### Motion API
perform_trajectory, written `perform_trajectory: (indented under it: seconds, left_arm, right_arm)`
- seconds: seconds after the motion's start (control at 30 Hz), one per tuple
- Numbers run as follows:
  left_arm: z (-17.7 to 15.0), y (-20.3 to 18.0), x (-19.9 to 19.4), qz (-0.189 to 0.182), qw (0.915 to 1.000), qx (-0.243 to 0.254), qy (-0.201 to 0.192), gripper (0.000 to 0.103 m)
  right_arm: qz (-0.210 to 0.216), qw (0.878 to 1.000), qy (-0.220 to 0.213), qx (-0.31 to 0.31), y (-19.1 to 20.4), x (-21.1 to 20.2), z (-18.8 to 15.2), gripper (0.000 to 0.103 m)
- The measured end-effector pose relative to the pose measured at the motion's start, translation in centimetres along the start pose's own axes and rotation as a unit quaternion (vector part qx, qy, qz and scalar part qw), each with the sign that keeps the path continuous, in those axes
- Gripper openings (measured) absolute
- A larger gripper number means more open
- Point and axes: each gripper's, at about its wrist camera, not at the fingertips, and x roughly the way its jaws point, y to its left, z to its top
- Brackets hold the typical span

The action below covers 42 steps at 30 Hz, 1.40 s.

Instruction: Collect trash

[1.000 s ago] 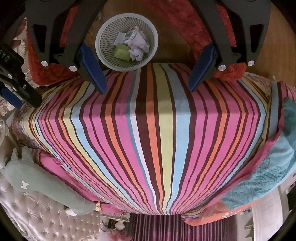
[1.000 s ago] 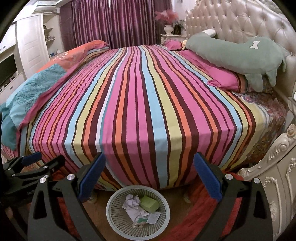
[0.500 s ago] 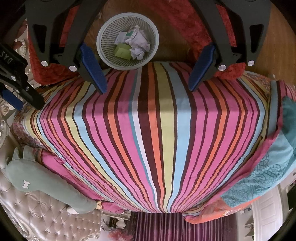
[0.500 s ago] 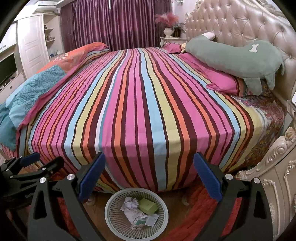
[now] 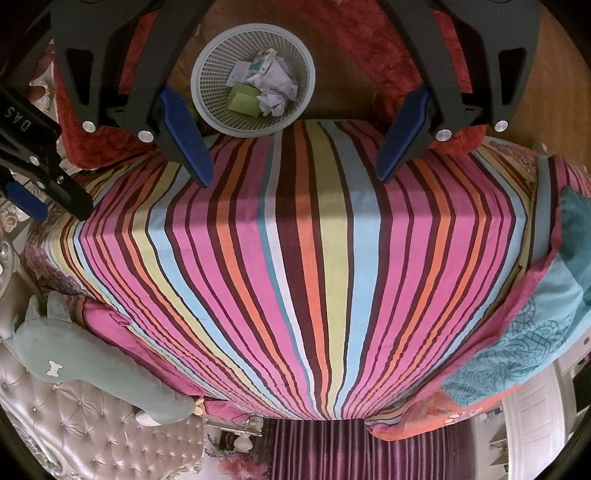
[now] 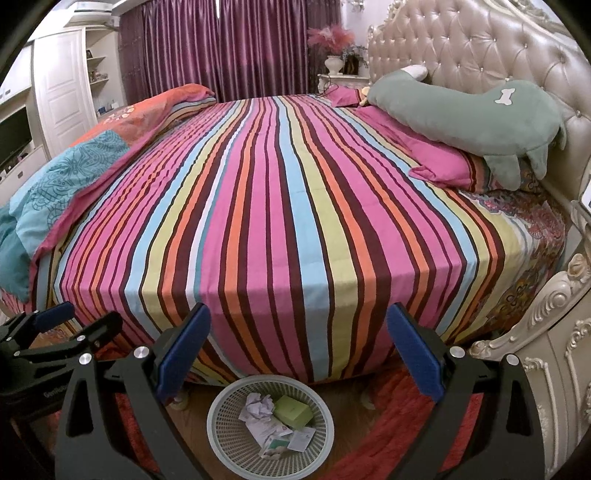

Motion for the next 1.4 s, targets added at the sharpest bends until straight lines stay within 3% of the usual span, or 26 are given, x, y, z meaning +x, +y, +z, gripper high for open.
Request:
perform_trajectory:
  seconds: [0.37, 0.87, 0.93, 1.1, 1.4]
  left_arm:
    - [-0.2, -0.4, -0.2, 0.018, 0.9998, 0.011, -0.004, 0.087]
    - [0.0, -0.2, -0.1, 0.014, 0.9999, 0.006, 0.003, 0.087]
    - [0.0, -0.3, -0.1, 0.023, 0.9997, 0.008, 0.002, 0.087]
    - [0.0, -0.9, -0.6, 0.087, 0.9955, 0.027, -0.026, 0.087]
    - [0.2, -0.8, -1.1, 0.056, 0.9978, 0.02, -0.028, 0.087]
  right_arm:
    - [-0.003, 1.0, -0.001, 0.002, -0.2, 0.1, 0.2, 0.092]
    - [-0.005, 1.0, 0.001, 0.005, -0.5, 0.2, 0.3, 0.092]
    - [-0.005, 1.0, 0.003, 0.004, -0.5, 0.3, 0.2, 0.092]
    - [-0.004, 1.0, 0.004, 0.004, -0.6, 0.5, 0.2, 0.092]
    - [-0.001, 1.0, 0.007, 0.006, -0.8, 0.7, 0.2, 0.092]
